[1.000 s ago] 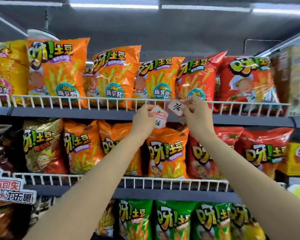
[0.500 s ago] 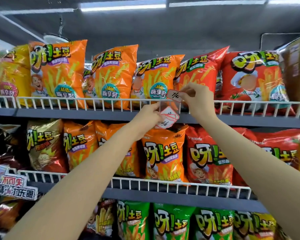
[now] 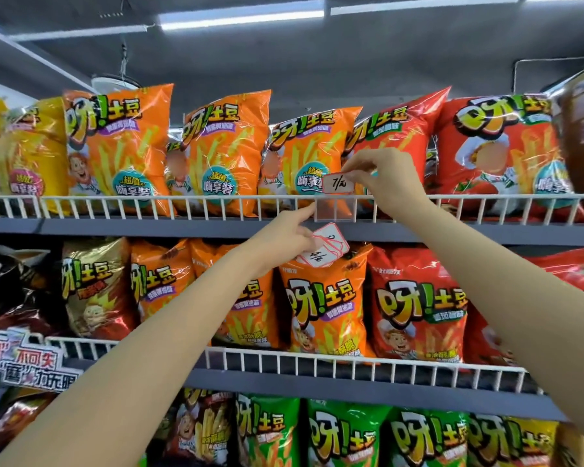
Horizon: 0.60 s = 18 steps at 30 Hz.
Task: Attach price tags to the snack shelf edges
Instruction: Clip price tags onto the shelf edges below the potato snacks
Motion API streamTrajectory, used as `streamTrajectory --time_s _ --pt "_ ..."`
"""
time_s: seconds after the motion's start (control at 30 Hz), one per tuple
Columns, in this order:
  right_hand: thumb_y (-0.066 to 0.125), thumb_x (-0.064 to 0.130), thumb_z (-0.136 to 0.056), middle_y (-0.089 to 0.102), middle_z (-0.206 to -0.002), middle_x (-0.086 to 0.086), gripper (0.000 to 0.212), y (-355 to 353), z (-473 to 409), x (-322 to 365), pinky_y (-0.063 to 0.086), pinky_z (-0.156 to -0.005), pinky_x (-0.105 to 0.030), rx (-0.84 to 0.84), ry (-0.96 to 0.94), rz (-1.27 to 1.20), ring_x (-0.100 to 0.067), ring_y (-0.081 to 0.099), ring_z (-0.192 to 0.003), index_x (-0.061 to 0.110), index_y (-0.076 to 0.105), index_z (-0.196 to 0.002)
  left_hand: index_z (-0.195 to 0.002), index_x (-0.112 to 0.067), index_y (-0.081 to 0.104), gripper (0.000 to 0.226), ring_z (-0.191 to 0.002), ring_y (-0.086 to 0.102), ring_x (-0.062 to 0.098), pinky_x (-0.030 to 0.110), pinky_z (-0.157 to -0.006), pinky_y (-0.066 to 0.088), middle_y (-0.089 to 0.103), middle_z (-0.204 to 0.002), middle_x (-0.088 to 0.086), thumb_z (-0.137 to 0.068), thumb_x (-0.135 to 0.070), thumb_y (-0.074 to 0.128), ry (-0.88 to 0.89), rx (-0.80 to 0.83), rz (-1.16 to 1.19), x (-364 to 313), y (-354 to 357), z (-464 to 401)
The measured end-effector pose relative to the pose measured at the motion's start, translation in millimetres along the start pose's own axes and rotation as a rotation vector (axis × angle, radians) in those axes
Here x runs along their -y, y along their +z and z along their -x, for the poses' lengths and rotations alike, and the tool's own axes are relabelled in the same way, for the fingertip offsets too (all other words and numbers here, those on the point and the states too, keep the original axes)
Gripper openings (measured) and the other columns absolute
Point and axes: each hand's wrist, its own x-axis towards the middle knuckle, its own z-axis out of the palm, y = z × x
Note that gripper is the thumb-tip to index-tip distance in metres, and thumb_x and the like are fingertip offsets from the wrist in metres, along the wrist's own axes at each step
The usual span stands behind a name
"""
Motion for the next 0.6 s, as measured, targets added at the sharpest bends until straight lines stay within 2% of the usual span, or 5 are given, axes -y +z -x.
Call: streamTrajectory --time_s 0.1,0.23,0.33,0.5,0.6 --pt "0.061 0.013 -0.088 0.071 -0.095 -0.005 0.013 1.5 -0.4 0.8 0.052 -0.082 -0.037 0.089 -0.032 0.058 -0.016 0.062 -0.087 0.013 0.071 -0.095 -0.149 -0.026 0.014 0.074 -0.082 0.060 0.012 0.023 -0.074 0.046 0.063 -0.116 0.012 -0.090 -0.009 0.056 0.001 0.018 -0.004 0.3 -3.0 0.9" --pt "0.060 0.012 -0.088 0.071 -0.097 -0.005 0.013 0.6 4.3 2.8 0.051 -0.080 -0.030 -0.002 -0.040 0.000 -0.014 0.062 -0.089 0.012 0.070 -0.096 -0.149 -0.025 0.012 0.075 -0.068 0.057 0.007 0.020 -0.067 0.043 0.066 -0.110 0.016 -0.090 -0.007 0.055 -0.003 0.036 0.013 0.0 -2.4 1.3" --pt "0.059 0.013 -0.089 0.070 -0.099 -0.006 0.014 2.0 7.2 2.8 0.052 -0.082 -0.034 0.032 -0.047 0.032 -0.017 0.062 -0.091 0.011 0.069 -0.099 -0.149 -0.026 0.012 0.075 -0.070 0.058 0.008 0.020 -0.065 0.044 0.066 -0.110 0.017 -0.091 -0.007 0.055 -0.001 0.041 0.025 0.6 -2.1 0.8" --pt "0.058 0.014 -0.090 0.069 -0.100 -0.008 0.015 -1.5 2.6 3.3 0.050 -0.077 -0.034 0.046 -0.071 0.130 -0.017 0.059 -0.087 0.011 0.070 -0.099 -0.149 -0.024 0.015 0.074 -0.066 0.052 0.011 0.027 -0.069 0.043 0.059 -0.070 -0.003 -0.090 -0.003 0.054 -0.002 0.029 0.033 2.5 -3.9 -1.9" --pt "0.059 0.014 -0.089 0.066 -0.099 -0.008 0.015 -3.0 1.1 3.9 0.042 -0.071 -0.031 0.054 -0.105 0.195 -0.015 0.051 -0.084 0.012 0.072 -0.098 -0.149 -0.024 0.015 0.074 -0.084 0.062 0.021 0.033 -0.082 0.047 0.065 -0.086 0.004 -0.090 -0.004 0.055 -0.005 0.032 0.029 1.5 -4.8 -2.0"
